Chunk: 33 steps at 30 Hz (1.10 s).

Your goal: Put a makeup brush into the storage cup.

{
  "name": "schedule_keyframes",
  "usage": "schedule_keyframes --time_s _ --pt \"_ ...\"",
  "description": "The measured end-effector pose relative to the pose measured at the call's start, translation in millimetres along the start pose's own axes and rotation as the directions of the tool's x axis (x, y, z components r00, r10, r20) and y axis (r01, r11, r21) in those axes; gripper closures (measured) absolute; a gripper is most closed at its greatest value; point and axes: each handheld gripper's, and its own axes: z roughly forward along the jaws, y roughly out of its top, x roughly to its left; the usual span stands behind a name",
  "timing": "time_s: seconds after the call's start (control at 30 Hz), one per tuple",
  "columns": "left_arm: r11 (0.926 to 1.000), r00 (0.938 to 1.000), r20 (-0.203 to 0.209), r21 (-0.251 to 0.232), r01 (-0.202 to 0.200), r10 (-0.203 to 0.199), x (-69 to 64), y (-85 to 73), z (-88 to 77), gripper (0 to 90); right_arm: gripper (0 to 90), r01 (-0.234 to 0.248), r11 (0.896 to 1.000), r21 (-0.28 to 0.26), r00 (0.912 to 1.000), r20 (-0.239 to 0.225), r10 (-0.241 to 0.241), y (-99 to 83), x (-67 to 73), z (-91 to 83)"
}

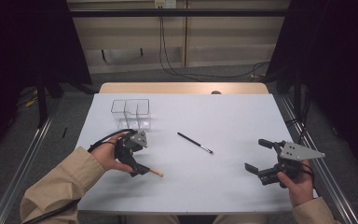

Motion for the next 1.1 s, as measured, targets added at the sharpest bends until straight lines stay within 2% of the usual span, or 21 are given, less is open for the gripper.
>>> schedule_keyframes --time_s 0.23,0.4,0.53,0.63,0.73,0.83,0.93,0.97,1.1 --pt "0.9963 0.9996 0.006 0.081 -0.029 0.028 -1.0 4.1 2.6 2.2 0.0 0.001 1.0 0.001 1.0 0.0 -0.001 0.0 0.2 0.1" --pt "0.9929 0.999 0.013 0.11 -0.044 0.043 -0.7 6.1 3.6 6.6 0.0 0.002 1.0 0.0 1.0 -0.002 -0.002 0.1 0.2 -0.1" --pt "0.9893 0.9975 0.022 0.128 -0.07 0.067 -0.9 7.8 4.9 13.3 0.0 0.0 1.0 0.002 1.0 -0.003 0.0 0.0 0.3 0.0" --pt "0.9877 0.9971 0.031 0.138 -0.073 0.07 -1.3 9.2 5.7 20.4 0.0 0.001 1.0 0.0 1.0 -0.006 -0.001 0.1 0.3 0.4" --pt "0.9815 0.9943 0.042 0.161 -0.104 0.098 -1.3 10.9 6.8 24.7 0.0 0.0 1.0 0.002 1.0 -0.005 0.0 0.0 0.3 0.2" --pt "0.9772 0.9926 0.058 0.179 -0.115 0.106 -2.8 12.1 9.1 29.6 0.0 -0.001 1.0 0.002 1.0 -0.005 0.001 -0.2 0.1 0.2" --pt "0.97 0.9902 0.066 0.203 -0.134 0.123 -3.5 13.2 12.1 33.4 0.0 -0.001 1.0 0.004 1.0 -0.005 0.001 -0.3 0.2 0.5" --pt "0.9652 0.9884 0.076 0.218 -0.145 0.131 -3.8 13.7 13.4 35.9 0.0 -0.001 1.0 0.002 1.0 -0.005 0.001 -0.1 0.2 0.2" --pt "0.961 0.9861 0.084 0.226 -0.159 0.144 -3.5 14.4 14.7 39.7 0.0 -0.001 1.0 -0.003 1.0 -0.003 0.001 -0.1 -0.2 -0.3"
